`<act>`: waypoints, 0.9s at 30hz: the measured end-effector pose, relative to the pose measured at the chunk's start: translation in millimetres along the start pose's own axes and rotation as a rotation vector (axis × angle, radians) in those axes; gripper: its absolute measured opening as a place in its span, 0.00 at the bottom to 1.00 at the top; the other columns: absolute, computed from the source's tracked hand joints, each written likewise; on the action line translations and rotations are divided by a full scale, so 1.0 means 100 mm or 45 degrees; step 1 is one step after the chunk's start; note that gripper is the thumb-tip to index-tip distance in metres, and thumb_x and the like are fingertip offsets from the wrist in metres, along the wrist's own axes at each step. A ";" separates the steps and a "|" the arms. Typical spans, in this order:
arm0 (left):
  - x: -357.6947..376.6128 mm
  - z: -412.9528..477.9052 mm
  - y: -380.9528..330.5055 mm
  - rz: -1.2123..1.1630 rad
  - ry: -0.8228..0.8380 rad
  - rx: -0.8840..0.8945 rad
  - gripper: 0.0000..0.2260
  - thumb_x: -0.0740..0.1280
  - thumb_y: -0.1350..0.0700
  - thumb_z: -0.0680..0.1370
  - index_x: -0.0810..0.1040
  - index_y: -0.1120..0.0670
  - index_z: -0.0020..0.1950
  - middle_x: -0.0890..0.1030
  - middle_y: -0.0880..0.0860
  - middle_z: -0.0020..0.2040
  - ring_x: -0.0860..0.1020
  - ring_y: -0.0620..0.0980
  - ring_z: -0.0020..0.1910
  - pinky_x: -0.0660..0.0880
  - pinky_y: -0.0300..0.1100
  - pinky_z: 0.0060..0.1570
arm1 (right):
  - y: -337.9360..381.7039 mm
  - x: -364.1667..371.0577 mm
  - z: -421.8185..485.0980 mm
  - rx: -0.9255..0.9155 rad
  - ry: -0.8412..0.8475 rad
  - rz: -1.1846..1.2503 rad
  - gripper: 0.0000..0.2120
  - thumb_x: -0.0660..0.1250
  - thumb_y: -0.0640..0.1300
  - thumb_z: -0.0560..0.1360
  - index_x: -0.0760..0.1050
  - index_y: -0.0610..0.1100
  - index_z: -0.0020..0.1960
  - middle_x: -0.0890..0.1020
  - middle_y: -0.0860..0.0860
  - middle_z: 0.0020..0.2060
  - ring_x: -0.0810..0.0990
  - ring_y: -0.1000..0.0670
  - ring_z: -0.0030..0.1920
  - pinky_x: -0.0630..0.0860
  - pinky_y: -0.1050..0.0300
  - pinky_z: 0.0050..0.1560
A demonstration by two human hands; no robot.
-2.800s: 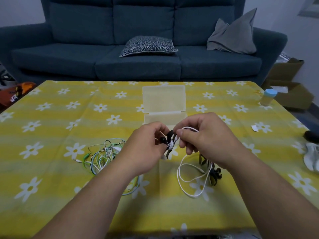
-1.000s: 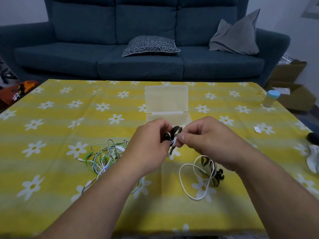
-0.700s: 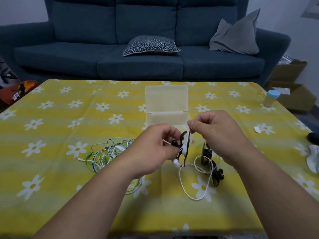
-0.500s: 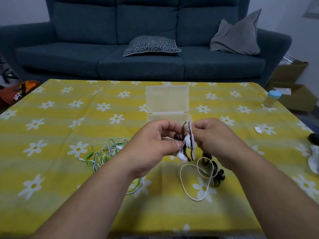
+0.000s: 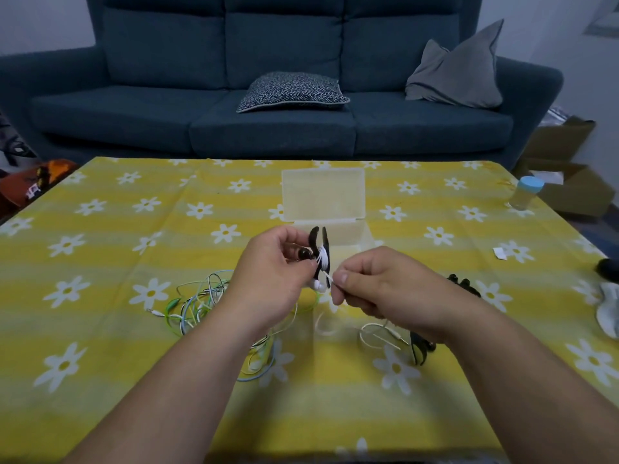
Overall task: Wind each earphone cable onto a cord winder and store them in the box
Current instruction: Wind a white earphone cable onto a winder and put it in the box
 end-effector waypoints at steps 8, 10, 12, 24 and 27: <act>0.15 -0.05 0.03 0.387 0.242 0.073 0.11 0.67 0.69 0.74 0.79 0.52 0.46 0.83 0.49 0.39 0.84 0.52 0.34 0.80 0.52 0.42 | 0.08 -0.30 -0.04 -0.123 -0.380 0.349 0.11 0.64 0.34 0.78 0.79 0.35 0.38 0.66 0.47 0.25 0.59 0.52 0.24 0.56 0.63 0.24; 0.17 -0.08 0.01 0.282 0.325 0.060 0.11 0.68 0.70 0.74 0.80 0.54 0.47 0.83 0.49 0.40 0.82 0.51 0.33 0.79 0.51 0.45 | 0.03 -0.39 -0.03 -0.105 -0.511 0.298 0.12 0.65 0.37 0.78 0.80 0.38 0.37 0.67 0.52 0.23 0.60 0.52 0.25 0.57 0.60 0.27; 0.20 -0.09 -0.02 0.143 0.409 0.037 0.11 0.68 0.71 0.74 0.80 0.56 0.49 0.83 0.53 0.42 0.80 0.49 0.34 0.78 0.48 0.43 | -0.01 -0.44 -0.02 -0.076 -0.604 0.188 0.12 0.66 0.41 0.78 0.81 0.39 0.38 0.68 0.58 0.22 0.62 0.56 0.24 0.58 0.60 0.30; 0.07 -0.02 -0.08 -0.563 0.140 -0.049 0.11 0.65 0.72 0.76 0.79 0.59 0.52 0.84 0.55 0.42 0.82 0.50 0.39 0.79 0.39 0.38 | -0.15 -0.11 0.03 0.153 -0.125 -0.007 0.12 0.65 0.45 0.79 0.82 0.44 0.39 0.69 0.52 0.26 0.62 0.53 0.25 0.58 0.62 0.26; 0.02 -0.01 -0.05 -0.551 0.068 -0.101 0.09 0.65 0.71 0.77 0.79 0.59 0.51 0.84 0.54 0.39 0.82 0.49 0.37 0.80 0.38 0.38 | -0.09 -0.03 -0.01 0.125 0.033 0.054 0.13 0.62 0.41 0.82 0.80 0.37 0.44 0.70 0.49 0.27 0.65 0.51 0.26 0.62 0.62 0.27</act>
Point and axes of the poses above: each hand's wrist, its own z-axis towards the middle knuckle, its own x-axis out of the palm, y = z × x, the point moved 5 cm from there along z, towards the middle knuckle
